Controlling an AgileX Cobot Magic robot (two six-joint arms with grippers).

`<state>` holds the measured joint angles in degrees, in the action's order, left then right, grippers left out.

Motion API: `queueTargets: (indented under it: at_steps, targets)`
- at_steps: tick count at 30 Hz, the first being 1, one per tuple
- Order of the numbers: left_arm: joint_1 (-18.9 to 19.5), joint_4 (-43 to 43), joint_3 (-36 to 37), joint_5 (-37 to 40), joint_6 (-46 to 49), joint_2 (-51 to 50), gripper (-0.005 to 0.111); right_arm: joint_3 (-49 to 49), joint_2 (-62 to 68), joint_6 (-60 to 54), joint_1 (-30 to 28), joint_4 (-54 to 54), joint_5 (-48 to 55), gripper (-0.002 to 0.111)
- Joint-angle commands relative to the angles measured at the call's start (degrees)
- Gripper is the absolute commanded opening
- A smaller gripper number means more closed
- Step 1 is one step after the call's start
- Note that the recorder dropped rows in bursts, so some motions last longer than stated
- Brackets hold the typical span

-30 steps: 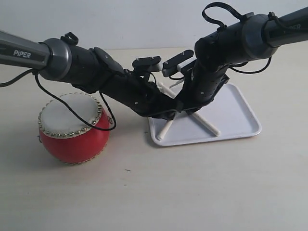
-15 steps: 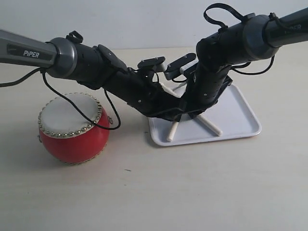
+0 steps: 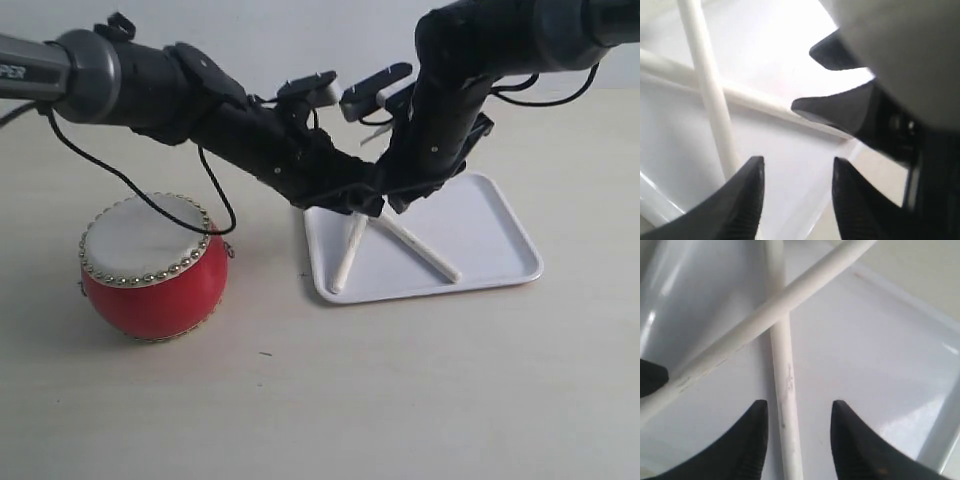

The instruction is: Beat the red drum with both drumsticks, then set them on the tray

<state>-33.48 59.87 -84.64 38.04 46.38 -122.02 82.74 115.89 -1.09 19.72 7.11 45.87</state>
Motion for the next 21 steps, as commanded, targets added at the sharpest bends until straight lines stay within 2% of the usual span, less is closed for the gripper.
queueTargets:
  at_steps: [1, 3, 6, 8, 13, 21]
  targets:
    - [0.3, -0.9, -0.2, 7.7, -0.1, 7.5, 0.039, 1.0, -4.4, 1.1, 0.5, -4.1, -2.1, 0.038]
    - [0.7, -2.7, -0.2, 9.3, -0.1, 10.6, 0.026, 1.0, -6.7, 1.1, 0.6, -4.3, -1.9, 0.03]
    - [1.3, -4.6, -0.2, 11.7, -0.1, 14.6, 0.0, 1.0, -9.9, 0.7, 0.6, -4.3, -1.4, 0.012]
    - [1.5, -5.6, -0.2, 13.3, -0.3, 17.2, 0.0, 1.0, -11.8, -0.2, 0.6, -4.3, -0.9, 0.002]
    - [1.5, -6.7, 0.8, 12.1, -0.4, 23.7, 0.0, 0.8, -17.0, -1.0, 0.6, -5.1, 0.5, 0.0]
    - [1.5, -9.1, 10.8, -4.7, 0.4, 41.9, 0.0, -8.2, -31.1, -1.9, 0.6, -8.8, -9.7, 0.0]
